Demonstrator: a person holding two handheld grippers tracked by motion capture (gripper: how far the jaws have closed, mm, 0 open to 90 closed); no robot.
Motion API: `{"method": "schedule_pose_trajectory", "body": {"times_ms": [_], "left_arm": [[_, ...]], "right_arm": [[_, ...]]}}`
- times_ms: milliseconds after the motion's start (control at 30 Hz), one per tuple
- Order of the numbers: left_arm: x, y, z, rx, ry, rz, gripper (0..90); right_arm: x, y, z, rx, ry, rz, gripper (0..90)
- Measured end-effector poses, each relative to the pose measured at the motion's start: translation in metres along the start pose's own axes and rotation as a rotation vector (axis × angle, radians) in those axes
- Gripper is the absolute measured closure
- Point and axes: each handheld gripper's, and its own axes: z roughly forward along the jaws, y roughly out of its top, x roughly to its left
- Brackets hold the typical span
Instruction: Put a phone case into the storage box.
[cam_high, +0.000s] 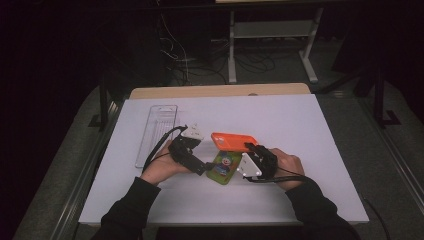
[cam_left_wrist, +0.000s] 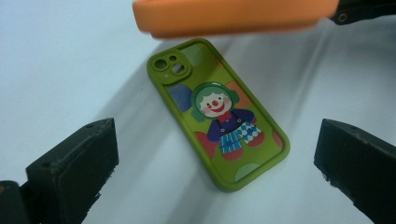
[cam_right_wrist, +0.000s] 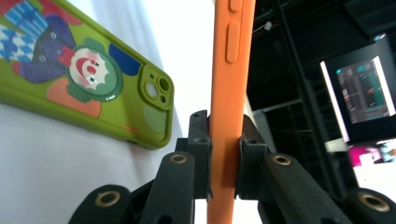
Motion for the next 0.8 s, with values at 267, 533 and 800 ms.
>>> {"method": "schedule_pose_trajectory", "body": {"times_ms": [267, 533, 800], "left_arm": [[0.001, 0.0, -0.001, 0.017, -0.001, 0.003, 0.0], [0.0, 0.0, 0.0, 0.013, -0.006, -0.008, 0.0], [0.0, 0.0, 0.0, 0.016, -0.006, -0.008, 0.0]], "right_arm": [[-0.009, -0.002, -0.001, -0.011, 0.064, 0.206, 77.9], [-0.022, -0.009, 0.0, -0.019, 0.136, 0.359, 77.9], [-0.033, -0.015, 0.001, -0.041, 0.203, 0.557, 77.9]]}}
